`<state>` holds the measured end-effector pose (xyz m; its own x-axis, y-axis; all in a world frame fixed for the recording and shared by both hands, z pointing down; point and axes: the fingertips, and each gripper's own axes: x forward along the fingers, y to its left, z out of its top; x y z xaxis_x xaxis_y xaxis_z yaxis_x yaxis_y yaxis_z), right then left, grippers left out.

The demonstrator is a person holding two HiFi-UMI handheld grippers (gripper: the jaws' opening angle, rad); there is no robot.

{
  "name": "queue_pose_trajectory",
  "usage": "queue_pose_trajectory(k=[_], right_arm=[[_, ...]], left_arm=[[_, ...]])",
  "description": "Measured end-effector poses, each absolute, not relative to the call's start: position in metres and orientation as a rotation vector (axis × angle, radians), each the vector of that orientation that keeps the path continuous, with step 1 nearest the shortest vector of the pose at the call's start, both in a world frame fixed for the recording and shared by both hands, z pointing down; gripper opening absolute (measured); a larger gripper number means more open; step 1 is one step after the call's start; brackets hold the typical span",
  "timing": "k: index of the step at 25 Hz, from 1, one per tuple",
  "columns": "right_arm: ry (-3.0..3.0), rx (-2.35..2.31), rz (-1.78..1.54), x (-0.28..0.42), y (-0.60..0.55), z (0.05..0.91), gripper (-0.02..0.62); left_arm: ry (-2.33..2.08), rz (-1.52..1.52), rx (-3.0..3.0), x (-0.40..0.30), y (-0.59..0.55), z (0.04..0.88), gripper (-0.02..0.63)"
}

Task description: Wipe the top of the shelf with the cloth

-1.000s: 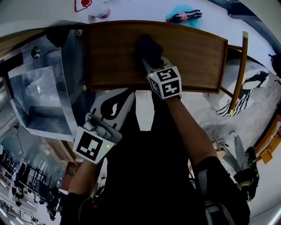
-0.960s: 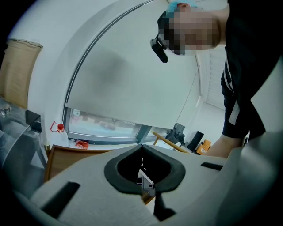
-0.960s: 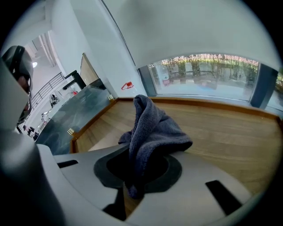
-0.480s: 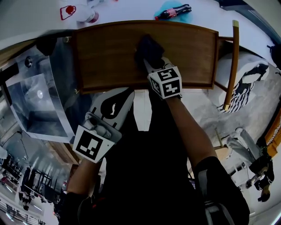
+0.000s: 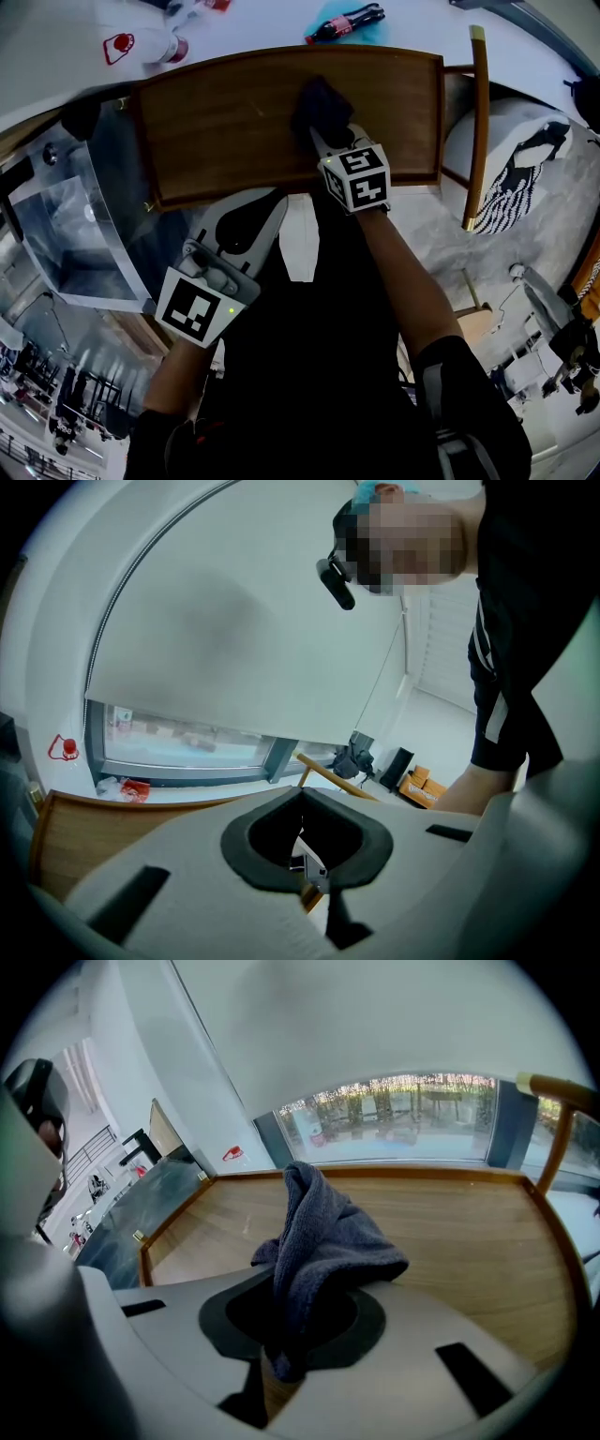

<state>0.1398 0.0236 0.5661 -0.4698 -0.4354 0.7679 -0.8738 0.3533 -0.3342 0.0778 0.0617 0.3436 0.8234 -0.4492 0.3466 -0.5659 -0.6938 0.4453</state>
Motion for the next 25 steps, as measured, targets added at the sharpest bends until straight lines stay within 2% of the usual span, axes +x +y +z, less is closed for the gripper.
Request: queue_pose_trajectory(k=[25], right_arm=[[-1.968,1.324,1.060,0.248,0.032,0.565,0.051]], left_arm=[[-0.589,0.328,2.515,0.165,0.063,0.341,0.018]])
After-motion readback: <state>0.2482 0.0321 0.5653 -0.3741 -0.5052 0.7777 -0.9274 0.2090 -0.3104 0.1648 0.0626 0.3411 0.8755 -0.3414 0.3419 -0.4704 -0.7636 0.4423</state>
